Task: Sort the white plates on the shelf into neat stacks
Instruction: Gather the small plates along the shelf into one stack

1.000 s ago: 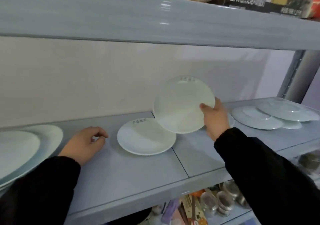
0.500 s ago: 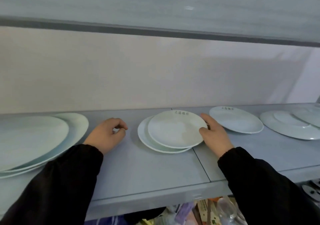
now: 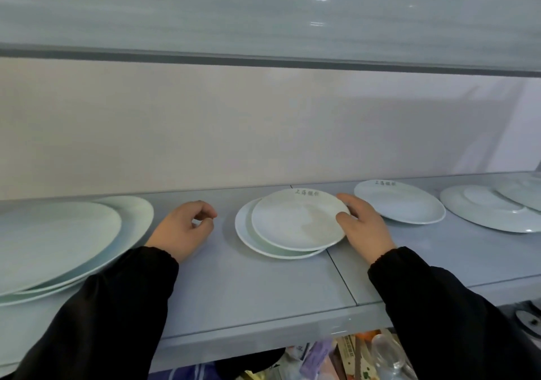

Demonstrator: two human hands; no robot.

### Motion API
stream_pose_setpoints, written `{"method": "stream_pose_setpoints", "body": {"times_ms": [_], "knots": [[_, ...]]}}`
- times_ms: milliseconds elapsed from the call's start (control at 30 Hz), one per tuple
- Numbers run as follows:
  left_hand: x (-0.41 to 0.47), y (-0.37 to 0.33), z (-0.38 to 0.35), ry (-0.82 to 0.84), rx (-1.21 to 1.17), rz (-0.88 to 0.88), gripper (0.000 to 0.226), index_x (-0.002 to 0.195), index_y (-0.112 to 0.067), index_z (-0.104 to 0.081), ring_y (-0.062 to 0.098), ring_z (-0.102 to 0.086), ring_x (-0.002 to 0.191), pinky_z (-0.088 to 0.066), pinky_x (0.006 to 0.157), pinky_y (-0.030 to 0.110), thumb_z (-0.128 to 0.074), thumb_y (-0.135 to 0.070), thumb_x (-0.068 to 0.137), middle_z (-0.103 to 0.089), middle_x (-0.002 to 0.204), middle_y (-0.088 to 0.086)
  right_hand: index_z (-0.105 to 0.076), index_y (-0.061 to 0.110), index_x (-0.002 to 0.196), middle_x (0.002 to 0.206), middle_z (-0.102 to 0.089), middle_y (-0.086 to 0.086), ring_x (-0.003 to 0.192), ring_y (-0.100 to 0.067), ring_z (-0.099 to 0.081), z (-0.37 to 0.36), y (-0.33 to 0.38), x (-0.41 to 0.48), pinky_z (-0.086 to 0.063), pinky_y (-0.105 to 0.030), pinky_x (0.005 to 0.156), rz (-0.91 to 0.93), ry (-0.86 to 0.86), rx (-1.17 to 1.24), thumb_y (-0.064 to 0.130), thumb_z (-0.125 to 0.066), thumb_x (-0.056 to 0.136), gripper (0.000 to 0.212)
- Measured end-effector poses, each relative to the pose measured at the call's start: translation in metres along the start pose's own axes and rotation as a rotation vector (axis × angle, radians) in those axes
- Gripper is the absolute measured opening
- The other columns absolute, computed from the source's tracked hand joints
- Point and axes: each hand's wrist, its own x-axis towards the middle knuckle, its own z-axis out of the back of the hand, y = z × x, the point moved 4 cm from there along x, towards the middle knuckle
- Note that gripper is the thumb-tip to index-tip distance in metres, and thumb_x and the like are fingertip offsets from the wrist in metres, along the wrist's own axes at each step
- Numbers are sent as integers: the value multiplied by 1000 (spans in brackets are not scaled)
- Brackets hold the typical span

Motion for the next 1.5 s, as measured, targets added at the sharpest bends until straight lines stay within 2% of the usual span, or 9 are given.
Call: {"method": "stream_pose_setpoints", "body": {"times_ms": [167, 500, 667, 800, 933, 1067, 1200, 1400, 1500], "knots": [[-2, 1, 2, -20, -44, 32, 24, 99, -34, -64, 5, -61, 87, -42, 74, 14, -58, -14, 88, -65, 102, -13, -58, 33, 127, 127, -59, 12, 118, -9, -53, 0, -8, -1, -42, -35, 104, -28, -11, 4, 35, -55, 82, 46], [-8, -8, 3, -66, 4, 13, 33, 103, -43, -60, 2, -58, 96, -42, 87, 25, -58, -13, 89, -62, 106, -19, -62, 34, 123, 134, -45, 16, 117, 3, -43, 5, -14, 1, -29, -12, 95, 138, 92, -162, 27, -64, 88, 36], [-9, -11, 7, -143, 30, 40, 25, 106, -36, -63, 0, -59, 92, -41, 84, 25, -58, -18, 88, -66, 105, -15, -64, 37, 118, 132, -53, 17, 124, 0, -46, 32, -29, 2, -33, -27, 109, 185, 115, -218, 36, -63, 88, 30], [-14, -16, 12, -243, 31, 65, 29, 105, -31, -65, 8, -62, 92, -44, 82, 22, -57, -8, 89, -68, 104, -6, -65, 32, 120, 125, -56, 19, 122, -3, -48, 56, -36, 3, -33, -23, 106, 263, 144, -323, 37, -60, 89, 32], [-24, -41, 7, -330, 96, 36, 28, 102, -37, -63, 21, -60, 96, -46, 85, 35, -57, -13, 89, -66, 105, -6, -67, 35, 116, 122, -60, 18, 120, -3, -51, 86, -53, 8, -38, -27, 106, 266, 93, -315, 56, -47, 77, 48], [-41, -93, -14, -550, 450, -309, 35, 101, -9, -71, 34, -57, 92, -41, 89, 40, -45, -24, 83, -68, 94, 8, -67, 38, 113, 119, -59, 24, 122, -1, -48, 122, -75, 18, -36, -25, 105, 252, 57, -311, 46, -55, 83, 33], [-52, -151, -60, -608, 513, -525, 31, 101, -5, -72, 37, -62, 94, -40, 94, 40, -47, -16, 86, -69, 101, 9, -65, 41, 114, 120, -56, 26, 122, 0, -48, 150, -99, 29, -38, -22, 99, 239, 89, -356, 39, -59, 88, 27], [-53, -239, -172, -347, 439, -822, 32, 105, -10, -73, 33, -61, 102, -47, 95, 41, -57, -9, 78, -68, 110, 6, -66, 37, 117, 122, -58, 21, 118, 1, -48, 190, -126, 38, -36, -23, 103, 265, 108, -384, 37, -62, 88, 30], [-43, -267, -227, -142, 417, -807, 38, 116, -13, -68, 27, -60, 103, -47, 93, 39, -59, -12, 79, -65, 112, 2, -67, 36, 116, 119, -58, 21, 117, 0, -50, 209, -140, 43, -38, -26, 104, 268, 110, -349, 45, -58, 84, 34]]}}
